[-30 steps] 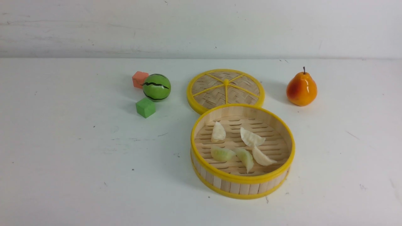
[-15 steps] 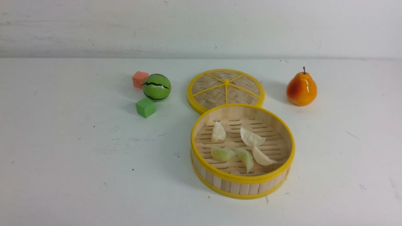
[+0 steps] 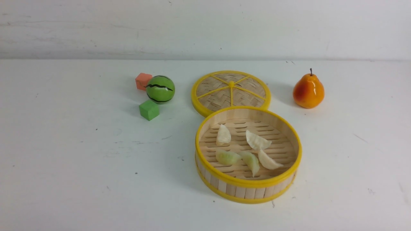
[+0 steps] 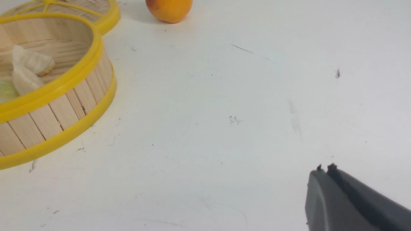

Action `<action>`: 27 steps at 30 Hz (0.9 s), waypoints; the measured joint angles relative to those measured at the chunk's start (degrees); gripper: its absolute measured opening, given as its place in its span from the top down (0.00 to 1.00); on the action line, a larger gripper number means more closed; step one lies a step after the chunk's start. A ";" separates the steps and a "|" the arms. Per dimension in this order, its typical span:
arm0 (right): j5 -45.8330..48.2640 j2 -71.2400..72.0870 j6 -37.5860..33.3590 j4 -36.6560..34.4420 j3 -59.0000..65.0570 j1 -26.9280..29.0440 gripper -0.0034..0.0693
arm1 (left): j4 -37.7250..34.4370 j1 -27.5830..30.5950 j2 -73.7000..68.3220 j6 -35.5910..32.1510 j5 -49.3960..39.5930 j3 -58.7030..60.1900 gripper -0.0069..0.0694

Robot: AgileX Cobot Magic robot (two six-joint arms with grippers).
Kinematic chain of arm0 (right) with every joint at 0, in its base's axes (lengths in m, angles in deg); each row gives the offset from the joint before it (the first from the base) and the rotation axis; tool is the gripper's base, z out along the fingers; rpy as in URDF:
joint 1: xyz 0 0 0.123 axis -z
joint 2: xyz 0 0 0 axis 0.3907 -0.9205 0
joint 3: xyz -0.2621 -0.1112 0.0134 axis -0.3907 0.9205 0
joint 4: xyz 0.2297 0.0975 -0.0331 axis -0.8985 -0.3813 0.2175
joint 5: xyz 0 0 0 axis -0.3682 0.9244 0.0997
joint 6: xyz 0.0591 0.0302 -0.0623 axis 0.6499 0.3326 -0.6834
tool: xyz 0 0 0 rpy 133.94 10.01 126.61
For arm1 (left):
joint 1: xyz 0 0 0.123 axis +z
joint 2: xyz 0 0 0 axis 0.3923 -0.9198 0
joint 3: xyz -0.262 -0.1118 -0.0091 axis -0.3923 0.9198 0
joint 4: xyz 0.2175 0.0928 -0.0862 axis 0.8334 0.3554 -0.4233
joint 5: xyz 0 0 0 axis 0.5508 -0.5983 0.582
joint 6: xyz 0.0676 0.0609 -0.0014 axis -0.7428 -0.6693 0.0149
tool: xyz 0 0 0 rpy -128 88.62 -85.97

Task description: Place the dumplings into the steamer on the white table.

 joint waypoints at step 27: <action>0.04 0.00 0.00 -0.19 0.00 0.00 0.98 | -2.53 36.77 0.51 -3.70 32.08 26.31 0.93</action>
